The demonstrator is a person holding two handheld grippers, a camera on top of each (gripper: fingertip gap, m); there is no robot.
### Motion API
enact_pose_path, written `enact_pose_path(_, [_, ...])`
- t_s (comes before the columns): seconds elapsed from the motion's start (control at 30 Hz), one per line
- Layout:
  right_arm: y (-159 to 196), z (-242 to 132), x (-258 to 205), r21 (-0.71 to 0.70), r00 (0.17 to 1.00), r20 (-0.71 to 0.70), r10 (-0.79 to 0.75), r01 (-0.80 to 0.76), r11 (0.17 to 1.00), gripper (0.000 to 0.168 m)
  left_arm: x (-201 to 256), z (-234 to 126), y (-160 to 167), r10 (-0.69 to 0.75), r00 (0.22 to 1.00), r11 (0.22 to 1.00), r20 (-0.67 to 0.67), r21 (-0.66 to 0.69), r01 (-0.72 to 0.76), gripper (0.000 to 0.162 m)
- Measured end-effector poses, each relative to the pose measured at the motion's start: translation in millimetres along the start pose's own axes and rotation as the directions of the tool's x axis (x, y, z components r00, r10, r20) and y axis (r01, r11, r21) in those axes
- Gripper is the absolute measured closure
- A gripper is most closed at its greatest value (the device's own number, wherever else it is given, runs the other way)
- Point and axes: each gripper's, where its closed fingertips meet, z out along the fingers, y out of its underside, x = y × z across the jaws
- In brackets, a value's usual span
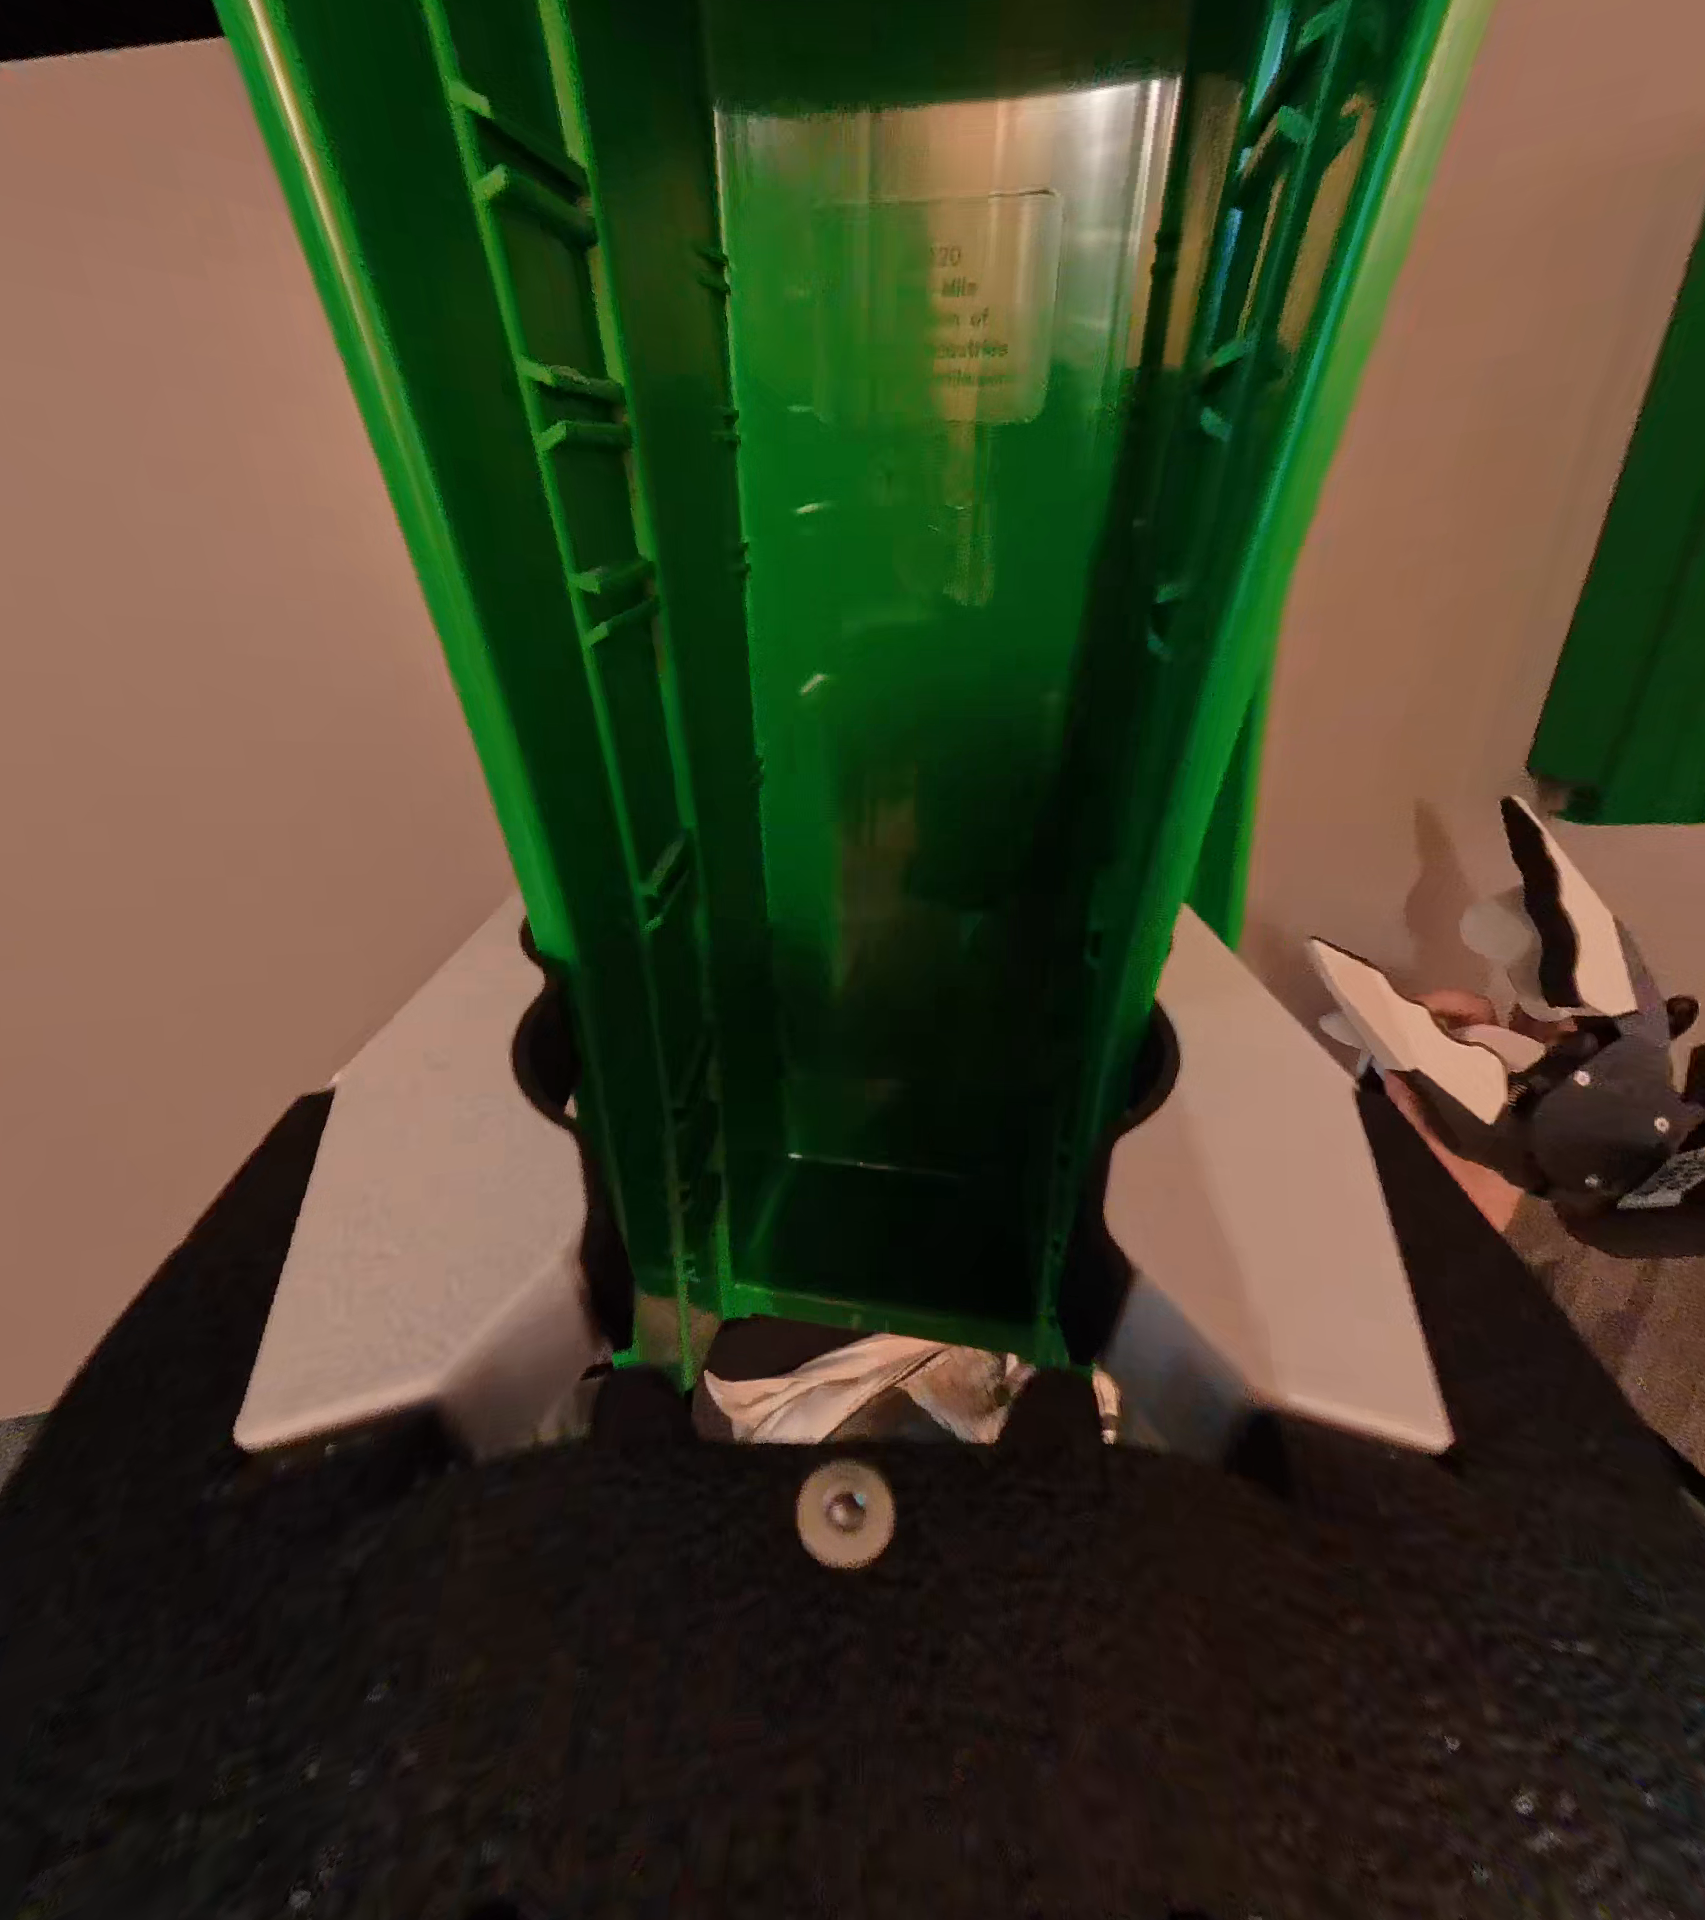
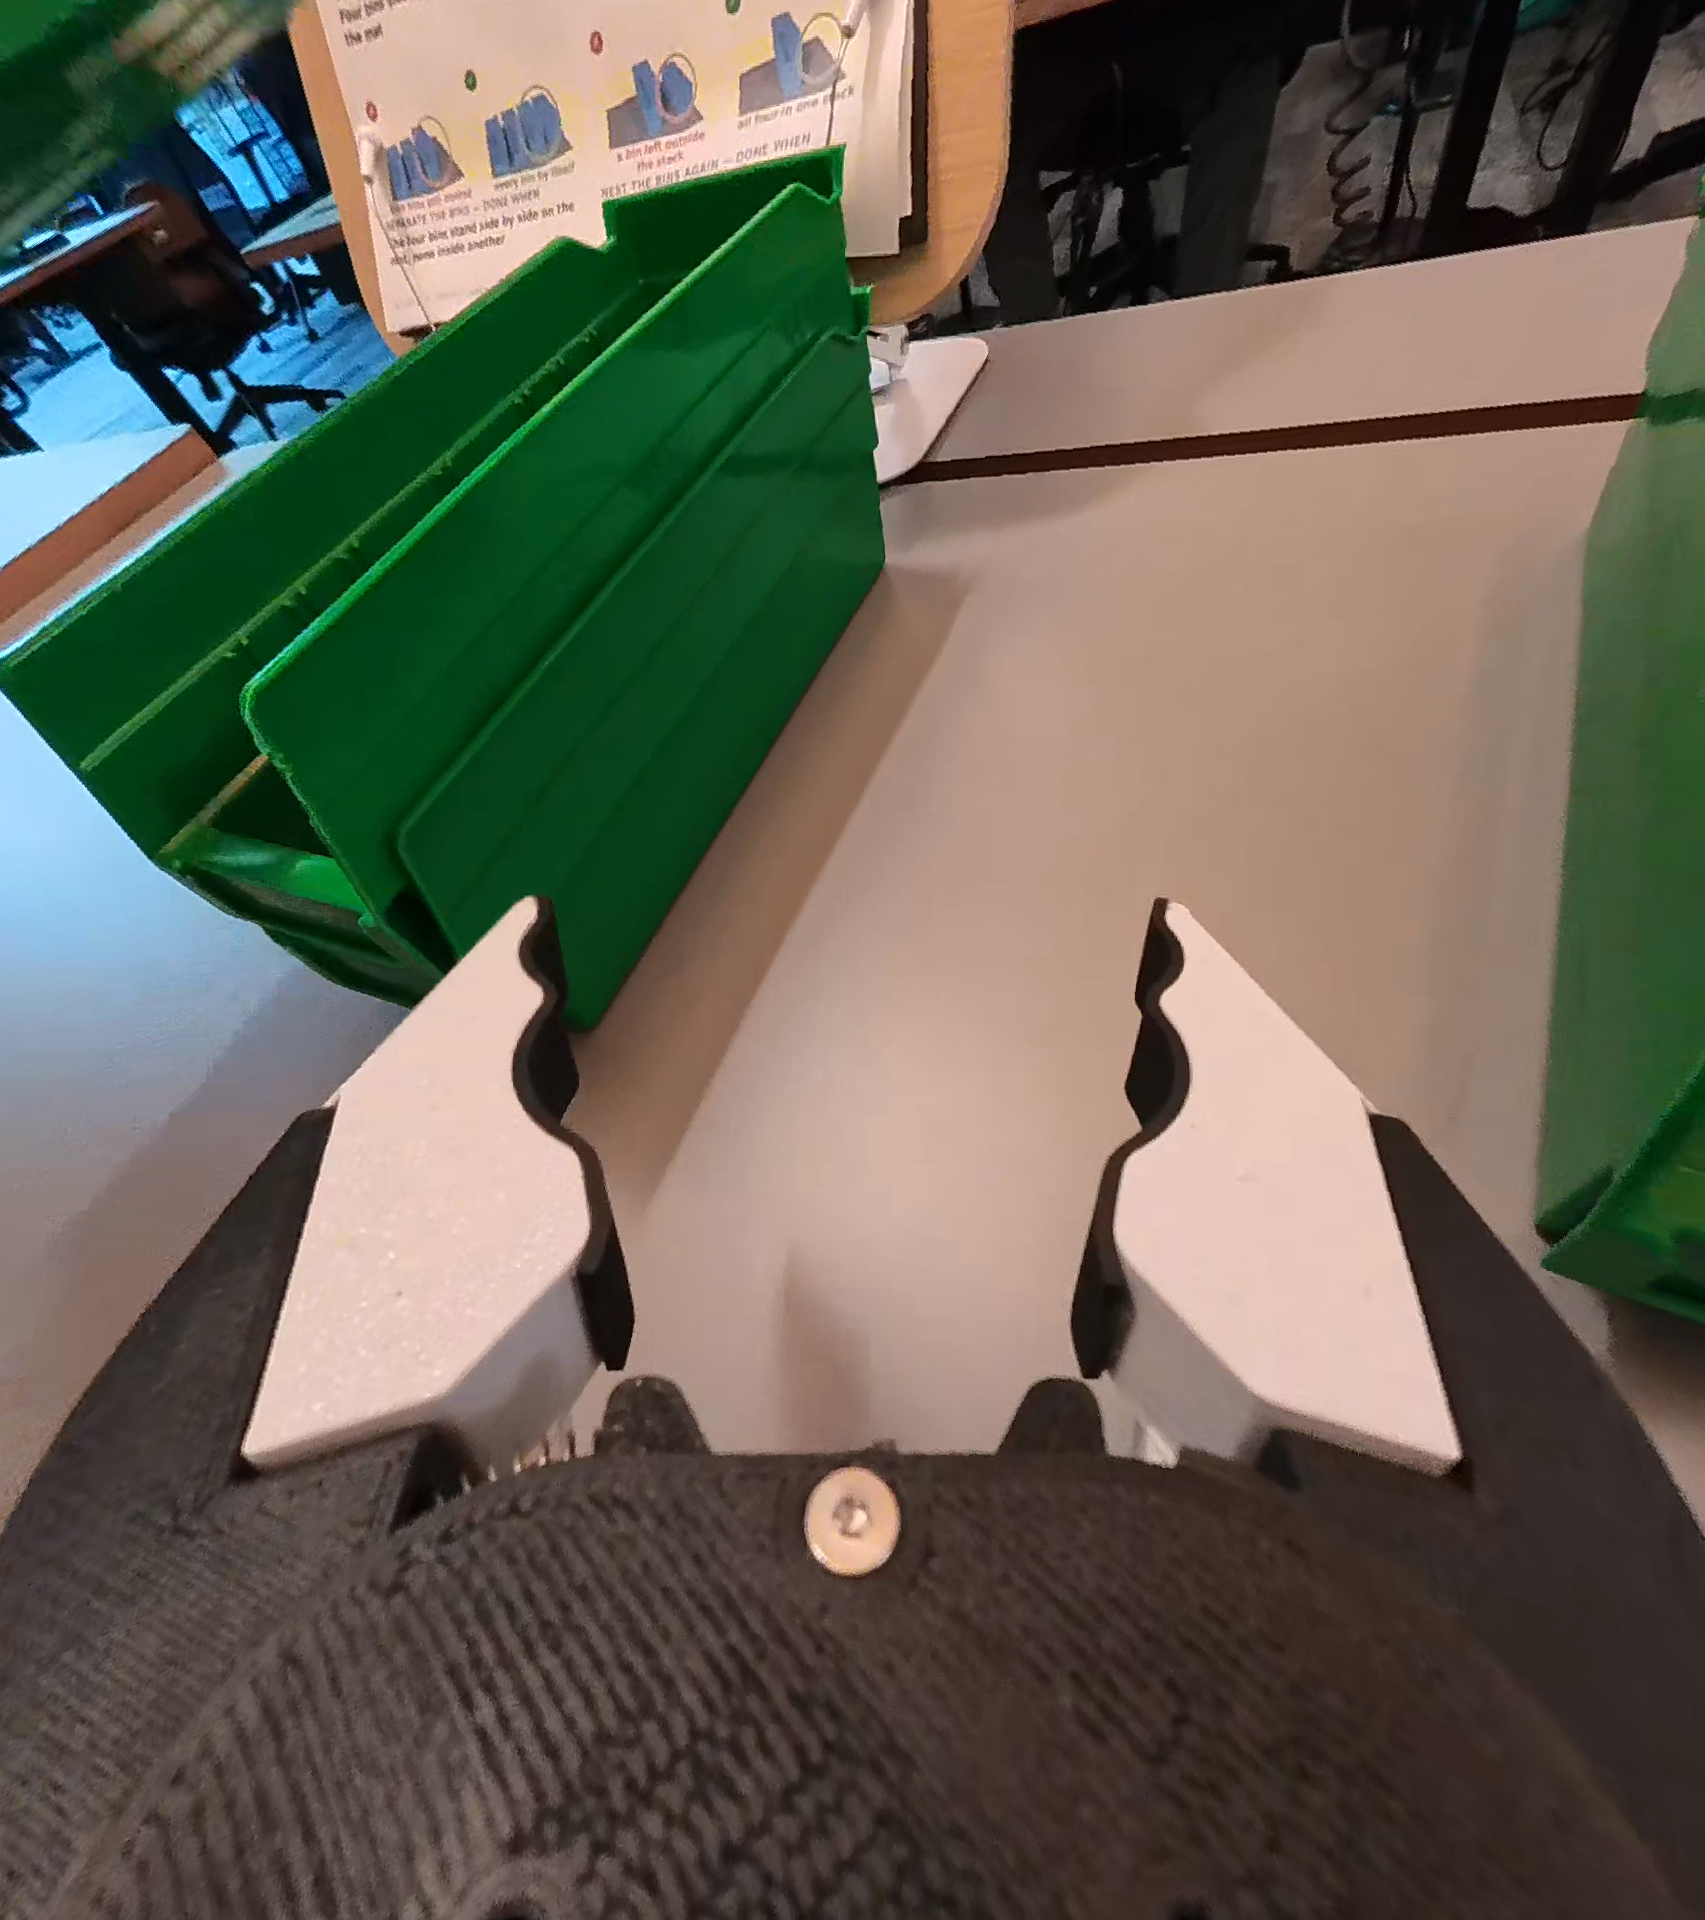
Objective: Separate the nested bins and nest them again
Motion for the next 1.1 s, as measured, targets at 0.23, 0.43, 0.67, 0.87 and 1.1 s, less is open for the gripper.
enact_pose_path(0.23, [-4.4, -3.2, -2.1, 0.015, 1.0, 0.011, 0.005, -0.006, 1.0, 0.06, 70.7, 32.6, -2.4, 0.041, 0.999, 0.998, 0.001, -0.043, -0.041, 0.057])
enact_pose_path(0.43, [-8.2, -6.1, -2.6, 0.03, 1.0, 0.023, 0.014, -0.014, 0.999, 0.06, 72.0, 59.8, -10.3, -0.005, 0.996, 0.999, 0.088, -0.044, 0.008, 0.057])
enact_pose_path(0.67, [-9.3, -7.2, 3.1, 0.04, 0.998, 0.031, 0.047, -0.048, 0.998, 0.06, 71.8, 81.2, -20.7, -0.046, 0.994, 0.998, 0.102, -0.03, 0.049, 0.058])
enact_pose_path(0.87, [-9.3, -7.1, 4.8, 0.043, 0.998, 0.034, 0.056, -0.058, 0.997, 0.06, 71.2, 91.8, -28.2, -0.037, 0.99, 0.999, 0.137, 0.0, 0.038, 0.059])
enact_pose_path(1.1, [-7.5, -4.4, 1.9, 0.035, 0.998, 0.035, 0.046, -0.047, 0.998, 0.061, 69.0, 101.6, -33.3, -0.042, 0.985, 0.998, 0.169, 0.06, 0.032, 0.059])
